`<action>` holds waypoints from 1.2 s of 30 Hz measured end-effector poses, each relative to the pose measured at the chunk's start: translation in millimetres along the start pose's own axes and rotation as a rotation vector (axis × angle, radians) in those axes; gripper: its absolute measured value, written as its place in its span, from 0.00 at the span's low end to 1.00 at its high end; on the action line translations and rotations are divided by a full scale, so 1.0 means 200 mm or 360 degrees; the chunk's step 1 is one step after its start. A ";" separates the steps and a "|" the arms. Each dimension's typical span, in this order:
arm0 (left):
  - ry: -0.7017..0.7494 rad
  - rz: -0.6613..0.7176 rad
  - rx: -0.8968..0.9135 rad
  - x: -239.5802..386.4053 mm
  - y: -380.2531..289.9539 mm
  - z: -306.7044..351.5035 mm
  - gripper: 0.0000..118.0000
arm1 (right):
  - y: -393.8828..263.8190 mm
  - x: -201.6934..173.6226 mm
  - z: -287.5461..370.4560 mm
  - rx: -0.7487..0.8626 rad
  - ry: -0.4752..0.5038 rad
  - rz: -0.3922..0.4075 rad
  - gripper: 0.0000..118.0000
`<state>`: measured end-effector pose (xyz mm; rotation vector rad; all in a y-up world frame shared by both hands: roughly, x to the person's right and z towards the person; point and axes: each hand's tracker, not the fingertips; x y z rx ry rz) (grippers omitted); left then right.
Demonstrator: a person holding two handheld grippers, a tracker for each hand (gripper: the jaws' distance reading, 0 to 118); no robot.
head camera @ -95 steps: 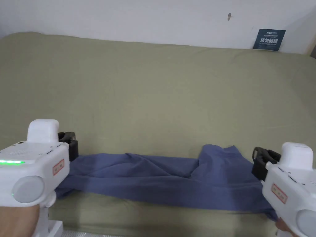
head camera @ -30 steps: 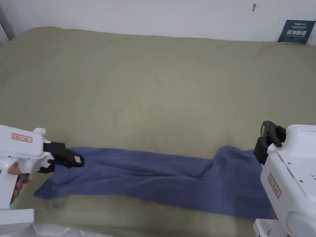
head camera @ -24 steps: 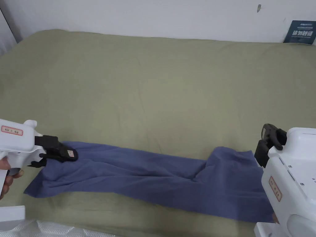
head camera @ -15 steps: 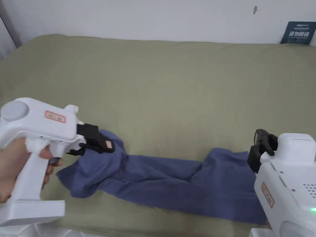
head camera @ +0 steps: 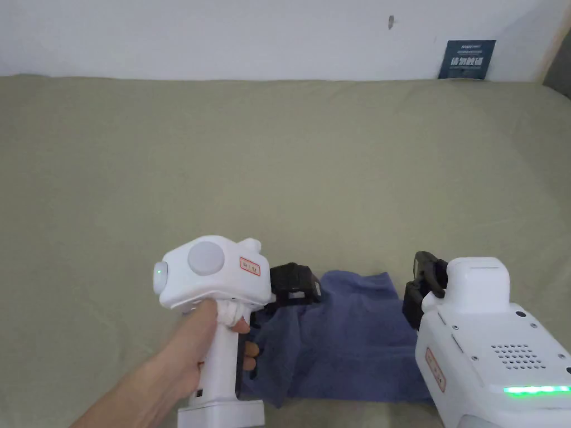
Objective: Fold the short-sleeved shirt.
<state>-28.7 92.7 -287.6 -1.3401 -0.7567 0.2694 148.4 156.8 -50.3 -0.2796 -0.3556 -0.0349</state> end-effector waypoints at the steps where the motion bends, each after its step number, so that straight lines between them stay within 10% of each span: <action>1: -0.0028 0.0009 0.0100 0.02 -0.01 0.01 0.94 | 0.00 0.01 -0.01 -0.0007 -0.0004 0.0000 0.00; 7: -0.0103 -0.0092 0.0209 -0.01 -0.07 0.27 0.83 | 0.00 0.02 -0.03 -0.0021 0.0004 -0.0029 0.00; 9: -0.0146 -0.0106 0.0282 -0.08 -0.08 0.41 0.49 | 0.00 0.01 -0.03 -0.0015 0.0014 -0.0025 0.00; 10: -0.0118 -0.0095 0.0294 -0.11 -0.10 0.46 0.07 | 0.00 0.01 -0.03 -0.0012 0.0015 -0.0021 0.00; 11: -0.0100 -0.0102 0.0309 -0.15 -0.11 0.50 0.01 | 0.01 0.00 -0.04 -0.0012 0.0019 -0.0020 0.00; 36: -0.0166 -0.0185 -0.0088 -0.03 -0.28 -0.11 0.01 | -0.04 0.02 -0.08 -0.0088 0.0043 -0.0008 0.00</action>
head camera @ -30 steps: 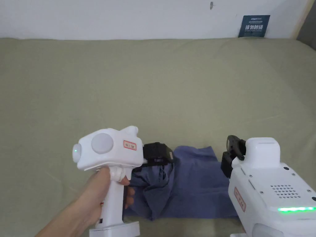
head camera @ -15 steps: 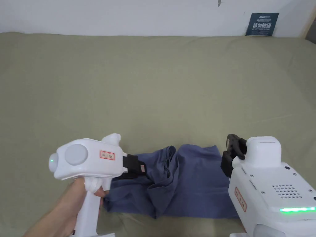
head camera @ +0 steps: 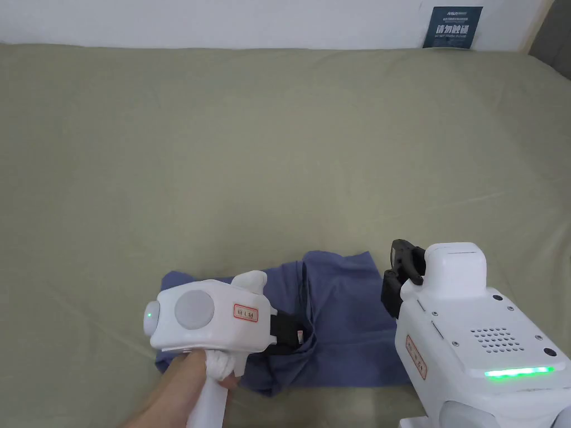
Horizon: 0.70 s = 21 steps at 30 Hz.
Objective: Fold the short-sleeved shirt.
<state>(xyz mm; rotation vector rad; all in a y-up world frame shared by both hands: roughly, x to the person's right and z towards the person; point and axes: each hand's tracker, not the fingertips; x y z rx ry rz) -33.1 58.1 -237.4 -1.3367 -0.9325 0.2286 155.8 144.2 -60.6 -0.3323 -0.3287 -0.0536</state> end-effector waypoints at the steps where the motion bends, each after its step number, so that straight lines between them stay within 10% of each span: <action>1: -0.0004 -0.0006 0.0002 0.01 0.02 0.04 0.01 | 0.01 0.00 0.00 0.0005 0.0001 0.0001 0.00; 10: -0.0058 0.0144 0.0367 -0.25 0.01 0.79 0.01 | 0.05 -0.07 0.01 0.0067 0.0029 0.0019 0.00; 19: -0.0120 0.0420 0.0259 -0.62 -0.02 0.83 0.01 | 0.03 -0.16 0.00 0.0033 0.0054 0.0048 0.00; 21: -0.0188 0.0458 0.0280 -0.66 -0.01 0.80 0.25 | 0.03 -0.17 0.00 0.0017 0.0052 0.0057 0.00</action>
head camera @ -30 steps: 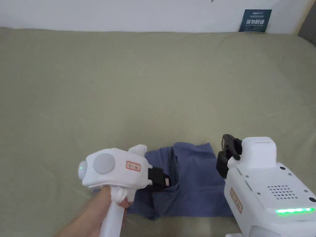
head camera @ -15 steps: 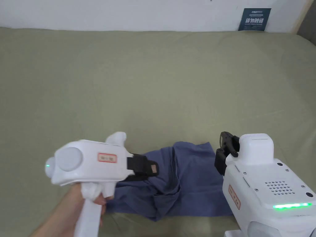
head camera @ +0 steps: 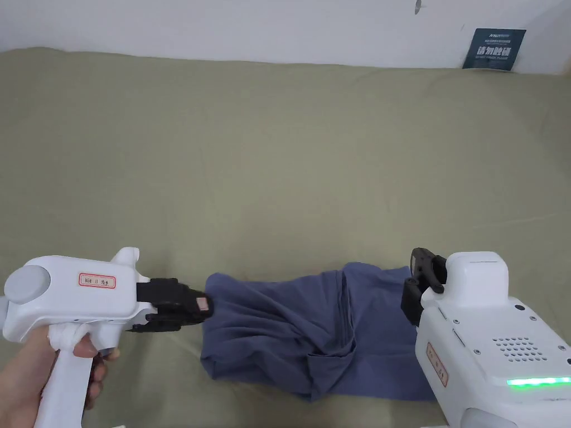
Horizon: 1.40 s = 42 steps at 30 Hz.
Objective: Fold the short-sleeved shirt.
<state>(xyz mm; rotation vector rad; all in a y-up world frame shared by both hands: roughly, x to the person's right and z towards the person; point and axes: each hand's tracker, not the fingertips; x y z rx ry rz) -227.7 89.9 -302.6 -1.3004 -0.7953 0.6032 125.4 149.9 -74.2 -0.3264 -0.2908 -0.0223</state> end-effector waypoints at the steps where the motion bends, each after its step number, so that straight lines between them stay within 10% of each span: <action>1: -0.0058 -0.0005 -0.0020 -0.02 0.01 -0.03 0.70 | 0.00 0.00 0.00 -0.0003 0.0001 0.0004 0.00; 2: -0.0065 0.0031 -0.0077 -0.04 0.01 -0.08 0.99 | 0.00 0.00 0.00 -0.0007 -0.0002 0.0008 0.00; 10: -0.0255 0.0128 -0.0166 -0.06 0.02 -0.29 0.93 | 0.01 0.01 -0.02 -0.0020 -0.0015 0.0032 0.00; 12: -0.0210 0.0162 -0.0162 -0.04 0.03 -0.31 0.63 | 0.01 0.02 -0.02 -0.0024 -0.0014 0.0026 0.00; 13: -0.0114 0.0173 -0.0101 -0.02 0.03 -0.31 0.13 | 0.01 0.02 -0.02 -0.0023 -0.0015 0.0023 0.00; 14: 0.0031 0.0071 -0.0106 -0.01 0.02 -0.33 0.11 | 0.01 0.02 -0.02 -0.0021 -0.0021 0.0023 0.00; 33: 0.0383 -0.0122 0.0251 0.13 -0.02 0.53 0.10 | 0.18 -0.03 0.05 0.0222 0.0025 -0.0003 0.00; 42: 0.0417 -0.0401 0.0127 0.53 -0.05 0.35 0.10 | 0.22 -0.06 0.06 0.0275 0.0018 -0.0012 0.00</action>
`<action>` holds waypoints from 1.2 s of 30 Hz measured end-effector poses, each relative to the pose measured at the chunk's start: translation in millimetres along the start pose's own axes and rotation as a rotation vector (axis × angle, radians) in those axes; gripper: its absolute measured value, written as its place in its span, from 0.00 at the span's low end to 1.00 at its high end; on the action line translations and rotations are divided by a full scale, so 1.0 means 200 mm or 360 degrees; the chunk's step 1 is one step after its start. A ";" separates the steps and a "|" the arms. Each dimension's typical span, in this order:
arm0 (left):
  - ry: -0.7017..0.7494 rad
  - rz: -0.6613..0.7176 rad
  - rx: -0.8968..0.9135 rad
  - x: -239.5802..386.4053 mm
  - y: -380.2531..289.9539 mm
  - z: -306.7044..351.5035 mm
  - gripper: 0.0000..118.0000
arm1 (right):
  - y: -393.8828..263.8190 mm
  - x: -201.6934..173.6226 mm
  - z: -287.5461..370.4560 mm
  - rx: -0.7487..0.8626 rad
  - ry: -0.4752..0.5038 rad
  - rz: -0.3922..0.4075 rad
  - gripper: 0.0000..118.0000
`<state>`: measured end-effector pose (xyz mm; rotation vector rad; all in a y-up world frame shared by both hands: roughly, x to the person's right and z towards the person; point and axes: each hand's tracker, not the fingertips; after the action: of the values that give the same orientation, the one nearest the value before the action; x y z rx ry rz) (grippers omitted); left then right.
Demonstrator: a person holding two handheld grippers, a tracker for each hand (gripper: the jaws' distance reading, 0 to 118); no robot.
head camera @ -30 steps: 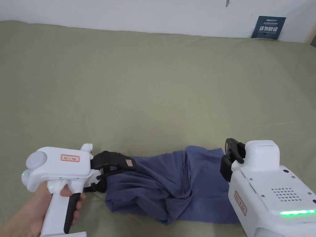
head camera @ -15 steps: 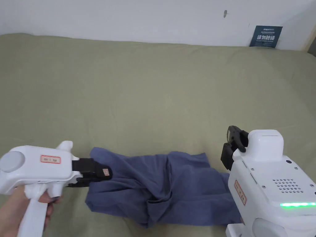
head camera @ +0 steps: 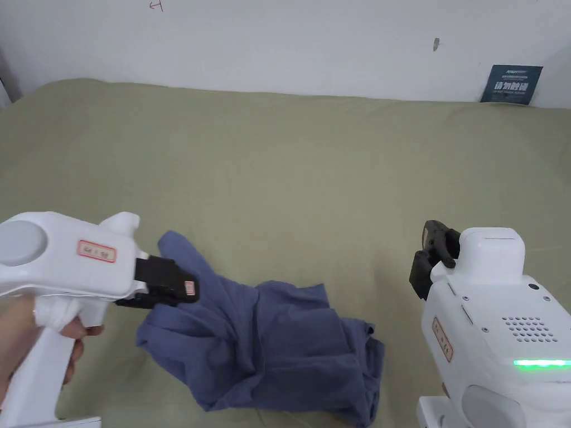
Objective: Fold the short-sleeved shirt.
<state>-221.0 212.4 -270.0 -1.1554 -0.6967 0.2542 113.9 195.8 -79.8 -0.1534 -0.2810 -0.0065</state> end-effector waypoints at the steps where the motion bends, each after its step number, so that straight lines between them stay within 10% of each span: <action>1: -0.0028 -0.0030 -0.0017 0.07 0.01 -0.03 0.10 | 0.00 0.01 0.01 0.0004 -0.0007 0.0006 0.00; 14: 0.0190 -0.0342 -0.0294 0.68 -0.10 -0.85 0.13 | -0.06 0.19 0.08 -0.0060 -0.0087 0.0039 0.00; 15: 0.0178 -0.0356 -0.0291 0.69 -0.12 -0.90 0.26 | -0.07 0.20 0.08 -0.0069 -0.0095 0.0034 0.00; 17: 0.0058 -0.0374 -0.0330 0.68 -0.14 -0.99 0.99 | -0.08 0.22 0.08 -0.0086 -0.0113 0.0026 0.00; 18: 0.0029 -0.0357 -0.0328 0.69 -0.16 -0.98 1.00 | -0.09 0.23 0.08 -0.0093 -0.0119 0.0021 0.00; 24: -0.0154 -0.0113 -0.0154 0.54 -0.13 -0.77 0.74 | -0.10 0.26 0.07 -0.0108 -0.0134 0.0002 0.00; 26: -0.0261 -0.0050 -0.0118 0.43 -0.11 -0.73 0.08 | -0.10 0.26 0.06 -0.0113 -0.0128 -0.0017 0.00; 27: -0.0310 -0.0028 -0.0140 0.40 -0.11 -0.72 0.01 | -0.11 0.25 0.05 -0.0120 -0.0125 -0.0026 0.00; 36: -0.0552 0.0075 -0.0392 0.29 -0.25 -1.09 0.01 | -0.20 0.20 0.04 -0.0207 -0.0089 -0.0035 0.00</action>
<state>-50.1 59.3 -251.7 -1.3795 -1.0282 0.4238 149.8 157.9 -55.4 -0.2798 -0.3385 -0.0425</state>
